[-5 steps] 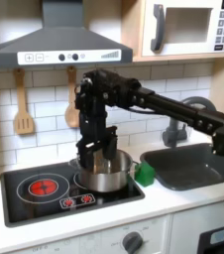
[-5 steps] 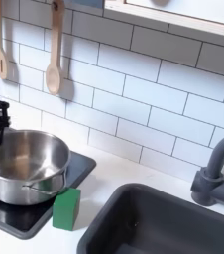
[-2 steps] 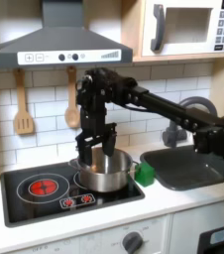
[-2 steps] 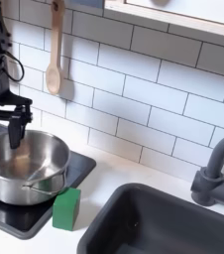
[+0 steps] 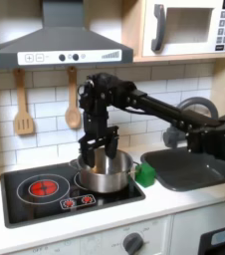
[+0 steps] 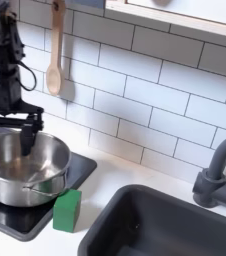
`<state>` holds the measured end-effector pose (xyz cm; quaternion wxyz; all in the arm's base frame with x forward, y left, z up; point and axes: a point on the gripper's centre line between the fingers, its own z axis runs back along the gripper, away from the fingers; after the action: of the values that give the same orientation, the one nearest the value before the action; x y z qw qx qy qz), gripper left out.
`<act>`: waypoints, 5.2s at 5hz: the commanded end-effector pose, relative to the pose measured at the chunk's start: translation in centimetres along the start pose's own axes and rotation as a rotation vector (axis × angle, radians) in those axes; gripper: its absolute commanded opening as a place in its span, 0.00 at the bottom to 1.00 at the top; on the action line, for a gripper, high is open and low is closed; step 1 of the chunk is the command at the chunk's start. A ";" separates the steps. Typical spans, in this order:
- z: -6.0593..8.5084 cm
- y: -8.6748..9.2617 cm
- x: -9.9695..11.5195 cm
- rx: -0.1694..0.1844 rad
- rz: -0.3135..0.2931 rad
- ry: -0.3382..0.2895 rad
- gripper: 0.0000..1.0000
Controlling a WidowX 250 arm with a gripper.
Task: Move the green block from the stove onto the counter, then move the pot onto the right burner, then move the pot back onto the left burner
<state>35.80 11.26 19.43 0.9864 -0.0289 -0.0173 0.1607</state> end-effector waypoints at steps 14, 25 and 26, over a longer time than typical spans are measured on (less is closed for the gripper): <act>-2.0 3.5 1.8 0.028 0.034 0.047 1.00; -1.5 12.0 5.1 0.016 0.181 0.052 1.00; -1.1 11.7 4.6 0.011 0.189 0.046 1.00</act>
<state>36.70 24.12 15.84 0.9662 -0.0323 0.0277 0.2541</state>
